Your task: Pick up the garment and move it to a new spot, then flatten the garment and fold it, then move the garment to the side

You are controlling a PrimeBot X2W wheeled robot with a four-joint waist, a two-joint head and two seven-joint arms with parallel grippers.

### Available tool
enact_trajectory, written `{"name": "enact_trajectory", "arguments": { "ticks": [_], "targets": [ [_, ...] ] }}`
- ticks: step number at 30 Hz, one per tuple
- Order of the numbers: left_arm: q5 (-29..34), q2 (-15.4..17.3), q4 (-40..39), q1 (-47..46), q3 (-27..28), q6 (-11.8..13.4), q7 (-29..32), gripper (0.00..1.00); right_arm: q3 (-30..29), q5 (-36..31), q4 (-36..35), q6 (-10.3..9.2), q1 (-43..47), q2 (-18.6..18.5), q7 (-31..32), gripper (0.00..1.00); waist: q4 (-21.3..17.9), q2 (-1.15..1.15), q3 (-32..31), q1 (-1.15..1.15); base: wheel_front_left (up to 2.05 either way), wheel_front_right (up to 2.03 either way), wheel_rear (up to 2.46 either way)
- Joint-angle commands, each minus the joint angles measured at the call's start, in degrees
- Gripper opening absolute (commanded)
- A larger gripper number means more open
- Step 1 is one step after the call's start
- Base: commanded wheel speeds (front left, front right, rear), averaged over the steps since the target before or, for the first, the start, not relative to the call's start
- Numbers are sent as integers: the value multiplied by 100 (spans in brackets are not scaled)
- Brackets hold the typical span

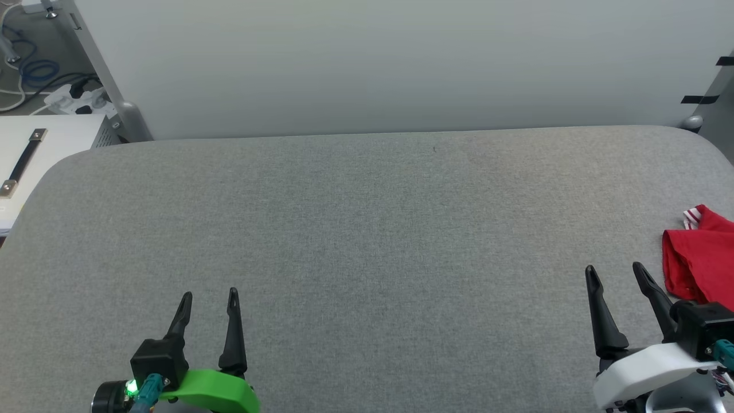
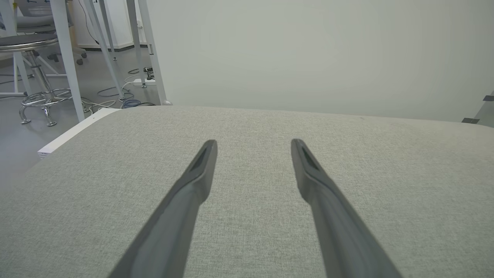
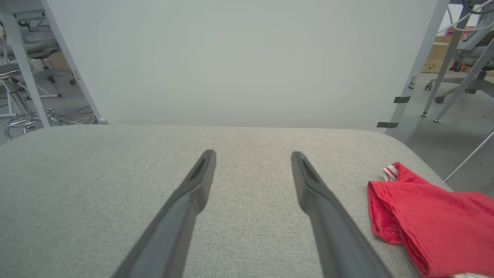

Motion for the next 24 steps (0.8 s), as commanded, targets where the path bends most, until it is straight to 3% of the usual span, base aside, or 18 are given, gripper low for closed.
{"name": "enact_trajectory", "arguments": {
  "ticks": [1,2,3,24],
  "targets": [
    [-25,23,6,23,-19,36,-32,100,-1,-18,-42,-9,-1,3,8,100,6,0,18,0,0,0,0],
    [-30,26,14,16,-30,27,-25,100,0,-17,-42,-9,-4,3,9,100,9,0,22,0,0,0,0],
    [-6,4,10,-2,-18,-1,1,0,3,1,-4,0,-2,0,0,0,8,0,22,0,0,0,0],
    [362,-200,-83,-65,222,-187,276,0,46,-121,221,-2,-130,29,-48,0,23,0,32,0,0,0,0]
  ]
}}
